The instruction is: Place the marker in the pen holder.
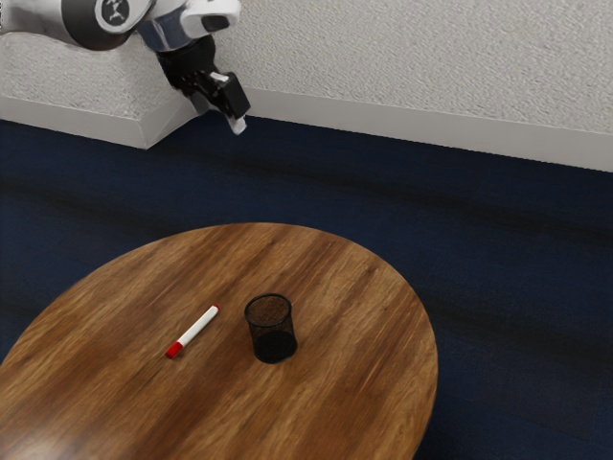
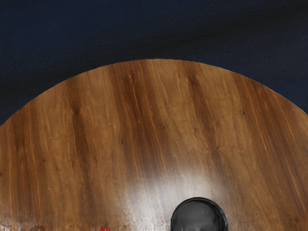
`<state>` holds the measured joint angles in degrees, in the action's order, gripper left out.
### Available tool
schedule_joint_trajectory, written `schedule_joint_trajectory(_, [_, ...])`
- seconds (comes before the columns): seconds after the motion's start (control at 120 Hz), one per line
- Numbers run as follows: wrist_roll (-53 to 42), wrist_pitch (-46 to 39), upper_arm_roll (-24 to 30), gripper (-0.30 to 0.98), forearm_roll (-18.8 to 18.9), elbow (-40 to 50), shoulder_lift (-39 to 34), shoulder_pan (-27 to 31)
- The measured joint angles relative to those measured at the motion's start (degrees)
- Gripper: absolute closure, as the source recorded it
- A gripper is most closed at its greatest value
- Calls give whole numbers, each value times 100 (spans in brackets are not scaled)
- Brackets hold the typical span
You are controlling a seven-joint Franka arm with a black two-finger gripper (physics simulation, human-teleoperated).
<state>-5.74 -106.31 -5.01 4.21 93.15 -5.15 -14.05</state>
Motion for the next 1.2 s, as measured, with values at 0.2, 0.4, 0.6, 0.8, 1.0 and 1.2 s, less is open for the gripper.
schedule_joint_trajectory(0.2, [678,861,-89,2,340,564,-41,-13])
schedule_joint_trajectory(0.4, [1201,320,-322,1,317,2480,183,140])
schedule_joint_trajectory(0.6, [1471,-772,-433,0,112,3294,657,179])
schedule_joint_trajectory(0.8, [1403,-1627,-439,0,-66,3325,1207,465])
schedule_joint_trajectory(1.0, [1082,-2265,-439,0,-243,3316,1513,618])
schedule_joint_trajectory(1.2, [657,-2689,-439,0,-439,3273,1786,786])
